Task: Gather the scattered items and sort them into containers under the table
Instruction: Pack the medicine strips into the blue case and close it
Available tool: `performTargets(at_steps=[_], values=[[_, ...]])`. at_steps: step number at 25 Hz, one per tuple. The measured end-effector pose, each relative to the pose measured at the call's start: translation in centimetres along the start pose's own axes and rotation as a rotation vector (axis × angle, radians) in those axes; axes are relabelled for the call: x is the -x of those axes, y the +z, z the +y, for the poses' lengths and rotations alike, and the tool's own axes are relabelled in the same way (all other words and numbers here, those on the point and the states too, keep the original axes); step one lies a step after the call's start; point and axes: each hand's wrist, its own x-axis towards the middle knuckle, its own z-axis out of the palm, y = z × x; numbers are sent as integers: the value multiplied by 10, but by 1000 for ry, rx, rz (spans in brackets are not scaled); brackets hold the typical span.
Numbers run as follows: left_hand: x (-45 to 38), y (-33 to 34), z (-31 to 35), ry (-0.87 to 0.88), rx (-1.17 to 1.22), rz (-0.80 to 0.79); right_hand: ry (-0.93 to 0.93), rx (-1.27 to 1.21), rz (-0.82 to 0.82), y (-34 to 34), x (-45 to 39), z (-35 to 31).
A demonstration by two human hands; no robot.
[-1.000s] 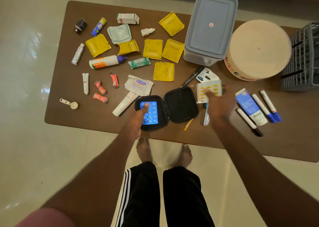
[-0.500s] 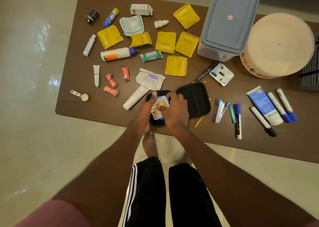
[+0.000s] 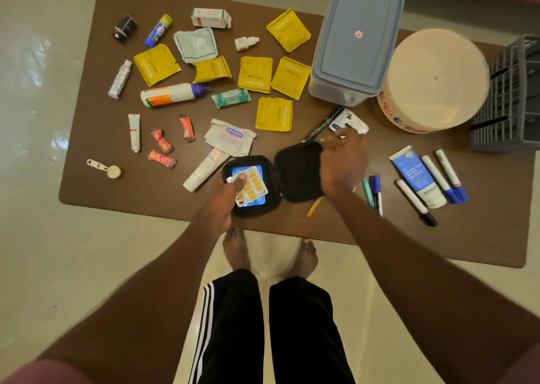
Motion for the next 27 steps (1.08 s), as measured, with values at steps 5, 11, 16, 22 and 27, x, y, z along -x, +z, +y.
performTargets(at_steps=[5, 11, 16, 22, 27], values=[[-6, 0, -2, 9, -11, 30, -44, 331, -132, 3, -62, 21], [-2, 1, -2, 27, -9, 24, -78, 349, -164, 3, -73, 20], [1, -1, -2, 61, -23, 10, 51, 221, -288, -5, -79, 16], [5, 1, 0, 73, -47, 20, 87, 88, -357, -12, -88, 13], [14, 4, 3, 68, -24, 12, 36, 177, -350, -10, -87, 18]])
